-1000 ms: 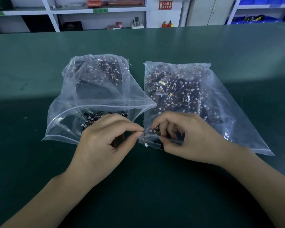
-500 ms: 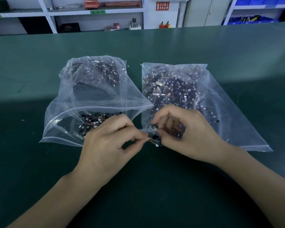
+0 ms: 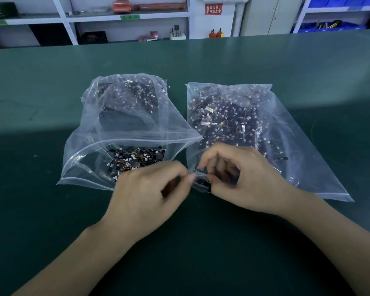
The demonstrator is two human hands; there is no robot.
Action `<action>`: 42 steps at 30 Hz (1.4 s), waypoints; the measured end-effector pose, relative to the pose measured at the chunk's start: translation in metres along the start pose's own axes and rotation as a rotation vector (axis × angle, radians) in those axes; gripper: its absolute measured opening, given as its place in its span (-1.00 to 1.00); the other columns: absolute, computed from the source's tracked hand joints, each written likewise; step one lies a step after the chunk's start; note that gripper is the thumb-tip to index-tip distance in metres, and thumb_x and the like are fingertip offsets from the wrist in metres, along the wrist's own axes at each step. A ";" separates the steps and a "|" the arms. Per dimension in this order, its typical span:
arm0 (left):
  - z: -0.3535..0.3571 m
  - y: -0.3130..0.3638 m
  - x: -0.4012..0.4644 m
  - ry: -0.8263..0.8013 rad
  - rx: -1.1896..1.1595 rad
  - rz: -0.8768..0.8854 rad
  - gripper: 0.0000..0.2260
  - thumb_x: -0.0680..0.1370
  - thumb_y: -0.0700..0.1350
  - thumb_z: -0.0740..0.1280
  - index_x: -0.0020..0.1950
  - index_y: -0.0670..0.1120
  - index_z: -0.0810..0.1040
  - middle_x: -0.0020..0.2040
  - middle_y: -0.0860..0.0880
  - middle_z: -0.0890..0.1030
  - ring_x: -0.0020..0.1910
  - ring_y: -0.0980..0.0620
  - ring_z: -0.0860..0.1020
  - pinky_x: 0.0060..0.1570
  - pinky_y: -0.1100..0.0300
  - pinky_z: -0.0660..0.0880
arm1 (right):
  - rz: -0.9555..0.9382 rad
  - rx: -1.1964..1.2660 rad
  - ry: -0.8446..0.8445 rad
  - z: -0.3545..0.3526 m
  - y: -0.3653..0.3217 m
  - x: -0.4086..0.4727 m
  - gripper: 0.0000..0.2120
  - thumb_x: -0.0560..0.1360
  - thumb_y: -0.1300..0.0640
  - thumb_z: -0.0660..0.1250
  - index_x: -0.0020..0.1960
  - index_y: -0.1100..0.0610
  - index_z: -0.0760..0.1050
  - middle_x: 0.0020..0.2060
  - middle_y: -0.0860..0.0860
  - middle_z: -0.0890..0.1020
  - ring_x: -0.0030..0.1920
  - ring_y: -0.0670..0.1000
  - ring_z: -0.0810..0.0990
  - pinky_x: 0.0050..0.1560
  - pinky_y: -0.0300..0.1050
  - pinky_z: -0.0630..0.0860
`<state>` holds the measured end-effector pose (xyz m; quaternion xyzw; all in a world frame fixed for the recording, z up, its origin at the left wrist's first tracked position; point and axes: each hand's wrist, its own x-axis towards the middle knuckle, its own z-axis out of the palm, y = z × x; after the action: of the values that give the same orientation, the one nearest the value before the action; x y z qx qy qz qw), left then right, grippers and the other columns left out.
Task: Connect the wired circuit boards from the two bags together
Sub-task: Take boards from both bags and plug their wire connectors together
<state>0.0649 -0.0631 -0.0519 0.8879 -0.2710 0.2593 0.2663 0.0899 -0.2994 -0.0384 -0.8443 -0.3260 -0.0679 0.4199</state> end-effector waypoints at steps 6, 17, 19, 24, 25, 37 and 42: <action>-0.028 -0.022 0.002 0.016 0.280 -0.107 -0.75 0.63 0.10 0.28 -0.20 0.04 0.51 -0.44 0.17 0.26 -0.45 0.06 0.33 -0.41 0.25 0.22 | 0.031 -0.066 -0.049 0.002 0.002 -0.002 -0.67 0.41 0.34 0.50 0.07 0.01 0.63 -0.24 -0.16 0.61 -0.31 0.03 0.58 -0.19 -0.39 0.42; -0.049 -0.045 0.005 -0.260 0.297 -0.186 -0.85 0.47 0.05 0.46 0.01 0.20 0.58 -0.51 0.16 0.36 -0.48 0.19 0.42 -0.36 0.19 0.39 | 0.018 -0.098 -0.050 0.002 0.001 -0.002 -0.81 0.49 0.09 0.52 0.08 -0.01 0.62 -0.22 -0.17 0.60 -0.29 0.03 0.60 -0.21 -0.34 0.42; -0.048 -0.046 0.005 -0.243 0.306 -0.177 -0.87 0.47 0.00 0.49 -0.07 0.18 0.58 -0.51 0.16 0.33 -0.49 0.21 0.39 -0.38 0.23 0.35 | 0.015 -0.096 -0.045 0.003 0.001 -0.002 -0.83 0.51 0.03 0.50 0.08 -0.02 0.61 -0.22 -0.17 0.60 -0.28 0.02 0.60 -0.22 -0.32 0.44; -0.047 -0.043 0.005 -0.109 0.262 -0.092 -0.90 0.55 -0.05 0.47 -0.15 0.13 0.66 -0.48 0.21 0.22 -0.49 0.20 0.32 -0.44 0.20 0.42 | 0.014 -0.098 -0.019 0.004 0.002 -0.002 -0.87 0.53 0.03 0.49 0.06 -0.01 0.62 -0.23 -0.16 0.61 -0.28 0.03 0.60 -0.23 -0.30 0.46; -0.046 -0.043 0.005 -0.074 0.260 -0.082 -0.91 0.54 -0.02 0.43 -0.15 0.13 0.68 -0.47 0.21 0.22 -0.49 0.18 0.31 -0.44 0.18 0.43 | 0.012 -0.094 -0.013 0.004 0.002 -0.002 -0.88 0.54 0.04 0.49 0.06 -0.01 0.62 -0.23 -0.16 0.61 -0.28 0.04 0.60 -0.24 -0.29 0.46; -0.033 -0.031 0.002 0.217 0.095 -0.007 -0.88 0.65 -0.07 0.43 -0.04 -0.02 0.75 -0.42 0.14 0.31 -0.37 0.09 0.37 -0.33 0.28 0.33 | -0.011 -0.054 0.116 0.010 0.003 -0.003 -0.93 0.61 0.22 0.48 -0.02 0.08 0.64 -0.26 -0.18 0.58 -0.31 0.00 0.57 -0.23 -0.37 0.40; -0.026 -0.020 -0.002 0.191 -0.024 0.079 -0.87 0.68 -0.07 0.44 0.06 -0.06 0.78 -0.29 0.28 0.33 -0.34 0.27 0.38 -0.26 0.39 0.35 | -0.005 0.032 0.089 0.011 -0.004 -0.002 -0.78 0.69 0.06 0.37 0.00 0.16 0.70 -0.21 -0.14 0.64 -0.25 -0.03 0.58 -0.17 -0.36 0.40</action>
<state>0.0680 -0.0325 -0.0412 0.8444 -0.2824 0.3498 0.2913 0.0839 -0.2903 -0.0438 -0.8329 -0.3102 -0.1010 0.4471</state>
